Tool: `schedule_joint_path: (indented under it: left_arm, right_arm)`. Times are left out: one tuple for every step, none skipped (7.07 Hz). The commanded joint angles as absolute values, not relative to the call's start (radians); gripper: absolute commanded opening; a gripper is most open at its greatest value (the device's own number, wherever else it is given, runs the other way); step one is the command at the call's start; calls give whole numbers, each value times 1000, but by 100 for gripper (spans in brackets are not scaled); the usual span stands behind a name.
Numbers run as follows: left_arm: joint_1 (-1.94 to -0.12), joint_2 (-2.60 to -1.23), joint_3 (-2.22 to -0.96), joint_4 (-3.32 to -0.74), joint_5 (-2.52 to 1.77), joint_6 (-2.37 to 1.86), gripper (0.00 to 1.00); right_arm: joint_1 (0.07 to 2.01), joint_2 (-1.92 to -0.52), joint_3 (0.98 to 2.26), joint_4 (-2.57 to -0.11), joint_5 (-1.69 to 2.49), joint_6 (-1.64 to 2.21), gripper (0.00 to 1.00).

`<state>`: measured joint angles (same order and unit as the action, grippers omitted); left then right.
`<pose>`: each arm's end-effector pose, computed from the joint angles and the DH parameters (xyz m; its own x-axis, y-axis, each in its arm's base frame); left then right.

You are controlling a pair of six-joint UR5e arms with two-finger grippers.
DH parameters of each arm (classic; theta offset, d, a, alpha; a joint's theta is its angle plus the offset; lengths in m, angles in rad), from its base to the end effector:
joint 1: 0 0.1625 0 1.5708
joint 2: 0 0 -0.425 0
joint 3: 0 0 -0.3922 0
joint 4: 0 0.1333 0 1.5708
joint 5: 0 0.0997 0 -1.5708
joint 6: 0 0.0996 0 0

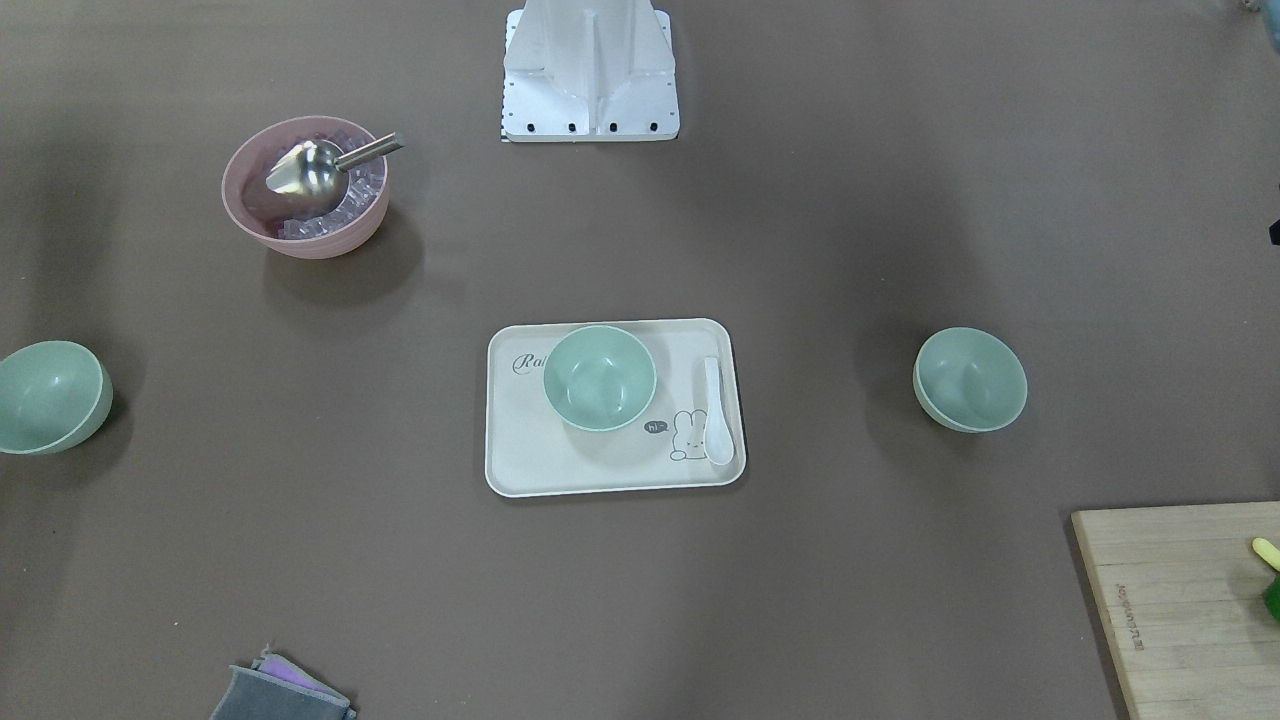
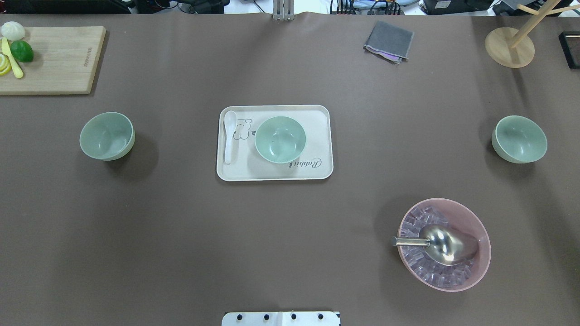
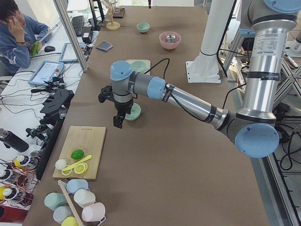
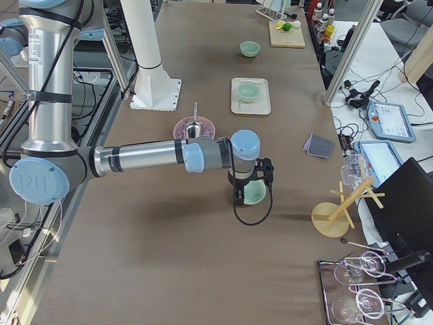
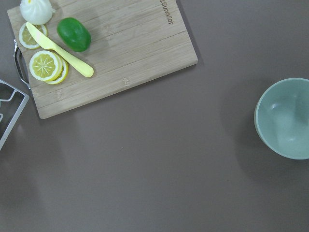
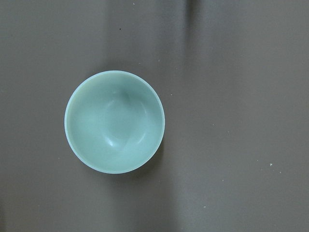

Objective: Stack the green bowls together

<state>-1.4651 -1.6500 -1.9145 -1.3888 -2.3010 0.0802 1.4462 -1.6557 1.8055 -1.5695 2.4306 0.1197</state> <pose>-0.0131 -0.5100 0.4735 0.7136 0.3135 -0.6266 -0.1601 0.9436 0.2897 0.0002 -0.4637 0.5767 0.6435 -0.0757 0.7617 0.0464 0.9971 0.0600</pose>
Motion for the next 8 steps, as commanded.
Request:
schedule_joint_path:
  left_arm:
    - [-1465,-1646,-1924,-1390,-2301,80,98]
    - [-1465,-1647,-1919,-1388,-2301,69,98]
    - [-1465,-1651,-1910,-1390,-2295,63,98]
    - [-1465,-1657,-1907,-1391,-2299,61,98]
    - [-1466,-1648,-1901,-1391,-2301,36,98]
    - [-1466,-1644,-1896,-1391,-2302,-19,98]
    - [-1468,-1641,-1870,-1396,-2304,-8,98]
    - [-1479,-1641,-1858,-1396,-2304,52,98]
  right_arm:
    - [1447,-1654,1805,-1569,2430,118,100]
    - [1447,-1658,1807,-1562,2430,109,100]
    - [1450,-1661,1821,-1560,2419,106,100]
    - [1448,-1660,1833,-1560,2392,106,100]
    - [1450,-1660,1833,-1560,2378,106,100]
    - [1450,-1664,1835,-1560,2328,104,100]
    - [1448,-1667,1836,-1560,2292,103,100]
    - [1448,-1667,1836,-1562,2289,101,100]
